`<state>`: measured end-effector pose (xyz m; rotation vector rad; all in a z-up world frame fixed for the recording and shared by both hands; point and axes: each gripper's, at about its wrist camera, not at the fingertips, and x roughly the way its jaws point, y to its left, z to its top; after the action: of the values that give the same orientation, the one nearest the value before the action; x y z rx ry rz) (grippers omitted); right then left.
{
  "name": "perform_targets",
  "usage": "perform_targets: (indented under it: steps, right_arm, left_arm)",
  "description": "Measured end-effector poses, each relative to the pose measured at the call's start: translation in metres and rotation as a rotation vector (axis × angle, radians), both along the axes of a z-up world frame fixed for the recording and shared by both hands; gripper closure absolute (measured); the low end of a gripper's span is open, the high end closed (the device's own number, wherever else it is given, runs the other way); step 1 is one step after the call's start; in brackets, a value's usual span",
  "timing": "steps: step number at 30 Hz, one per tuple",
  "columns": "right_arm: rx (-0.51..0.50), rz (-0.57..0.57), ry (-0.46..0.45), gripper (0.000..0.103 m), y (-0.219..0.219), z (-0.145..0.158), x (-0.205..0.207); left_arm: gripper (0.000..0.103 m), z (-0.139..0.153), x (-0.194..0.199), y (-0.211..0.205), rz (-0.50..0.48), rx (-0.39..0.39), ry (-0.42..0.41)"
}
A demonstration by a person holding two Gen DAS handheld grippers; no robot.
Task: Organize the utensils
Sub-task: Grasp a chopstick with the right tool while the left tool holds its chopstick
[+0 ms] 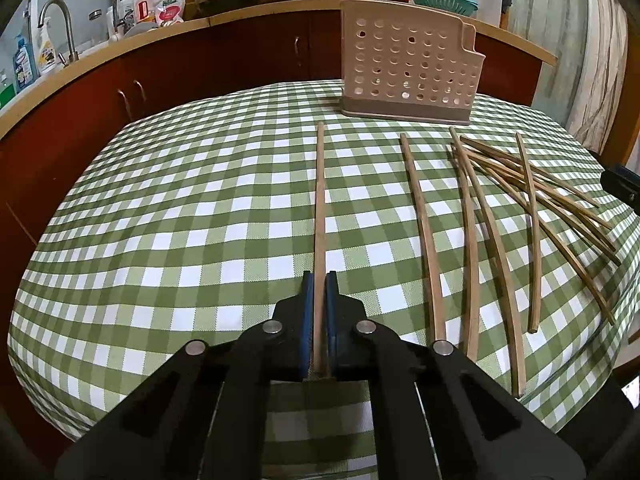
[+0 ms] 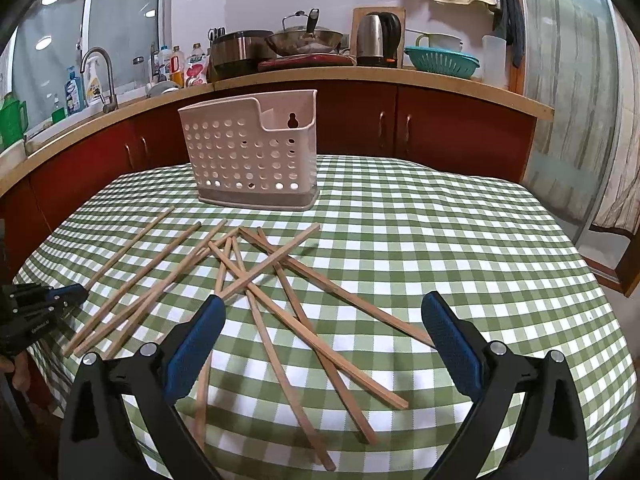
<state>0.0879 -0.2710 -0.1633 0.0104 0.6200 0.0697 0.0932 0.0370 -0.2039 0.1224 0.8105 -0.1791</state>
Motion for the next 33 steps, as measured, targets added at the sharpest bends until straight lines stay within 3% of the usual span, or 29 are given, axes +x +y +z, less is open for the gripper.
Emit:
perform_targets:
  steps: [2,4,9,15,24,33]
  right_arm:
    - [0.0,0.009,0.008,0.019,-0.002,-0.003,0.001]
    - [0.0,0.019,0.031,0.04,-0.004,-0.008,0.002]
    - [-0.007,0.041,0.045,0.049,-0.01,-0.015,0.0]
    - [-0.025,-0.031,0.043,0.053,-0.039,-0.017,0.006]
    - [-0.029,-0.053,0.143,0.061,-0.07,-0.044,0.024]
    - [-0.051,-0.043,0.131,0.09,-0.071,-0.041,0.007]
  left_arm:
    - [0.096,0.001,0.0,-0.001,-0.001,0.002,-0.002]
    - [0.097,0.002,0.001,0.0,-0.002,0.0,-0.006]
    - [0.096,0.007,0.001,-0.001,-0.006,-0.002,-0.018]
    - [0.097,0.012,0.003,-0.001,0.006,-0.011,-0.029]
    - [0.097,0.013,0.005,-0.002,0.009,-0.008,-0.028]
    - [0.097,0.013,0.007,-0.002,0.011,-0.011,-0.027]
